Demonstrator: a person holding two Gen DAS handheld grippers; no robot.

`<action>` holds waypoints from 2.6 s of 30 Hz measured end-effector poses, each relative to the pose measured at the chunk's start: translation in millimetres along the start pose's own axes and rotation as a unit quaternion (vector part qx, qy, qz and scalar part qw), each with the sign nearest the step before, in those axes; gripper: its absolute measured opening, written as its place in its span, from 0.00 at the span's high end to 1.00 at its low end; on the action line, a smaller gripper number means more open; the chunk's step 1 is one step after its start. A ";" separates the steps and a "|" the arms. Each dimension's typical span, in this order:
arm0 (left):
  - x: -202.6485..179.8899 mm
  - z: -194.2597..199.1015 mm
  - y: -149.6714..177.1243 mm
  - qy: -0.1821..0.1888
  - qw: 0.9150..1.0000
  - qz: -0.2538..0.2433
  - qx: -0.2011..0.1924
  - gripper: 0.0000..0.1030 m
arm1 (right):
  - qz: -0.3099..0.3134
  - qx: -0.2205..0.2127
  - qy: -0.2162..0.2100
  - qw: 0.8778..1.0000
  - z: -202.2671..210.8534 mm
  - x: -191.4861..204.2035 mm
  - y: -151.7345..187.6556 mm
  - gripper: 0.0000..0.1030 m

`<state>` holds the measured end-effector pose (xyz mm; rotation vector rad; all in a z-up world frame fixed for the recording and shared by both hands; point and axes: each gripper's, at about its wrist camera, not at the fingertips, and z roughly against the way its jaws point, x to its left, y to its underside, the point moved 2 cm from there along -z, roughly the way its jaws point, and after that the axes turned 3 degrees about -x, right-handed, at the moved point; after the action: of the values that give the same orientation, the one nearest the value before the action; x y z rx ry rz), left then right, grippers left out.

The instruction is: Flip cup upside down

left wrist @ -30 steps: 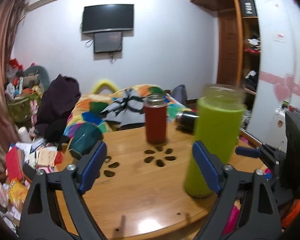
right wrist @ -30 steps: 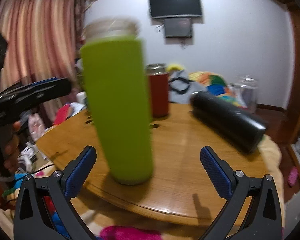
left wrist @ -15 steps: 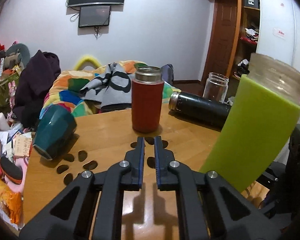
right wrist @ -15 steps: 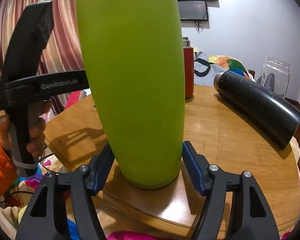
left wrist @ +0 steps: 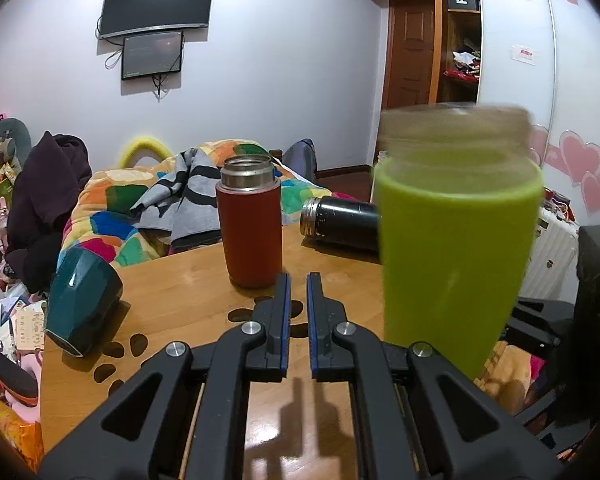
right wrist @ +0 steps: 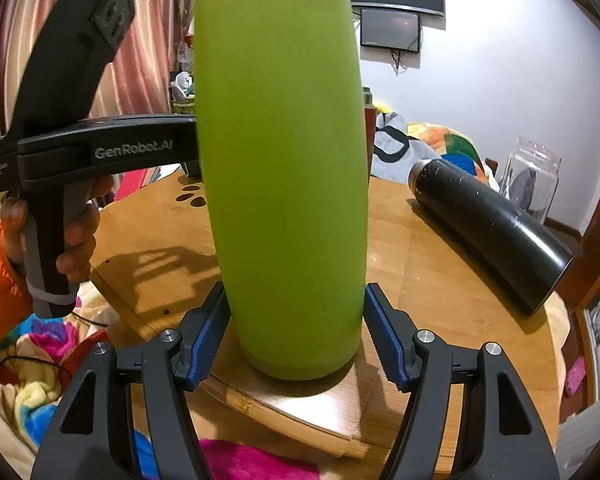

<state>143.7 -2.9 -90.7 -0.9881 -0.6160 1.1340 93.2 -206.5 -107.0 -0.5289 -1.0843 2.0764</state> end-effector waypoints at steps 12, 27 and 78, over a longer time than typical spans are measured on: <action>26.3 -23.4 21.9 -0.024 0.996 0.047 0.071 1.00 | 0.022 -0.018 -0.008 1.000 15.7 18.8 -1.5 0.39; 25.0 -45.2 45.7 -0.059 0.989 0.047 0.128 1.00 | 0.009 -0.021 -0.018 1.000 8.5 11.2 -4.2 0.39; -58.4 8.7 55.7 -0.070 0.990 -0.120 0.020 0.30 | -0.083 0.009 -0.054 0.995 28.4 -16.6 -21.1 0.39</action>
<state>91.7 -49.5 -132.0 -0.7804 -0.7989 1.0021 94.7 -226.0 -73.2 -0.3083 -1.1300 1.9856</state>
